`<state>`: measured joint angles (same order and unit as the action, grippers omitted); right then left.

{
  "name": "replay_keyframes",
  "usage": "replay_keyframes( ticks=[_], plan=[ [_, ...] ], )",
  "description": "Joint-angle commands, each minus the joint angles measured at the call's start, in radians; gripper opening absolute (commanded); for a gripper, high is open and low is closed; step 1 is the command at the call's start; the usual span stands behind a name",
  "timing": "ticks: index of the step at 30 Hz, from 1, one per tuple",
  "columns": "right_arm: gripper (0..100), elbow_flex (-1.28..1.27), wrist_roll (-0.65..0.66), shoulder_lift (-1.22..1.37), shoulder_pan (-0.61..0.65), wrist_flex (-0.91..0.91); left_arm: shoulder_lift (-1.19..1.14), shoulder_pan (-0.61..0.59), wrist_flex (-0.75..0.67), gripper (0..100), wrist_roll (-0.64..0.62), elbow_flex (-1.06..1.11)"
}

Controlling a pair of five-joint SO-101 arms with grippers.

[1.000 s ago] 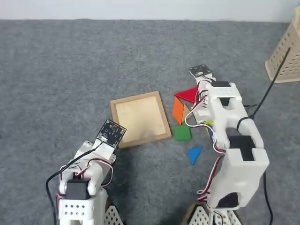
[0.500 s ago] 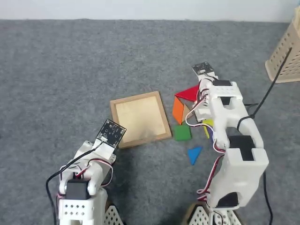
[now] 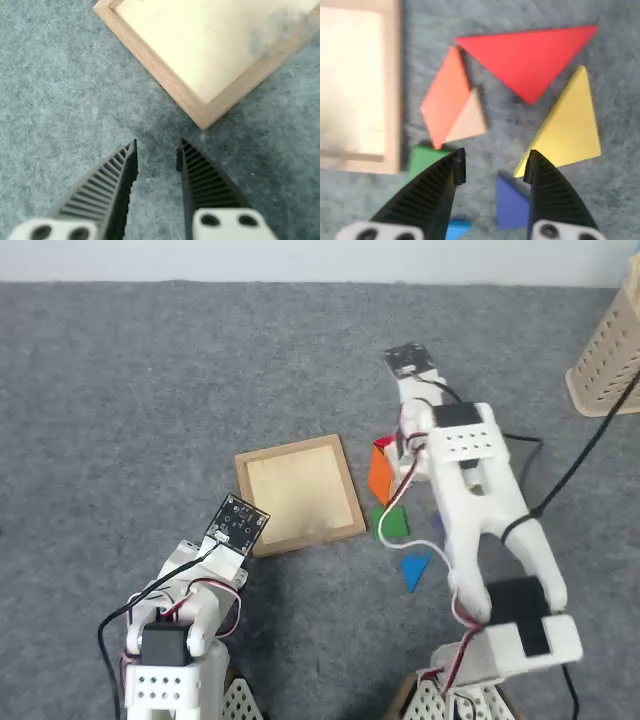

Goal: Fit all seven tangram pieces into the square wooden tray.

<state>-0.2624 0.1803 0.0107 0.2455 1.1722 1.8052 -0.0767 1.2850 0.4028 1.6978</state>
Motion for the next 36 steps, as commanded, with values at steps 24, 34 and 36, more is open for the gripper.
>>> replay_keyframes(
  ticks=[24,34,36],
  plan=[
    [34.4,0.387,0.043,0.535,-0.214,0.01,0.021,-0.003,0.0,12,-0.008,-0.013],
    [19.5,0.388,0.04,0.572,-0.214,0.016,0.021,-0.003,0.0,12,-0.008,-0.013],
    [18.4,0.39,0.038,0.57,-0.216,0.024,0.021,-0.003,0.0,12,-0.008,-0.013]
  ],
)
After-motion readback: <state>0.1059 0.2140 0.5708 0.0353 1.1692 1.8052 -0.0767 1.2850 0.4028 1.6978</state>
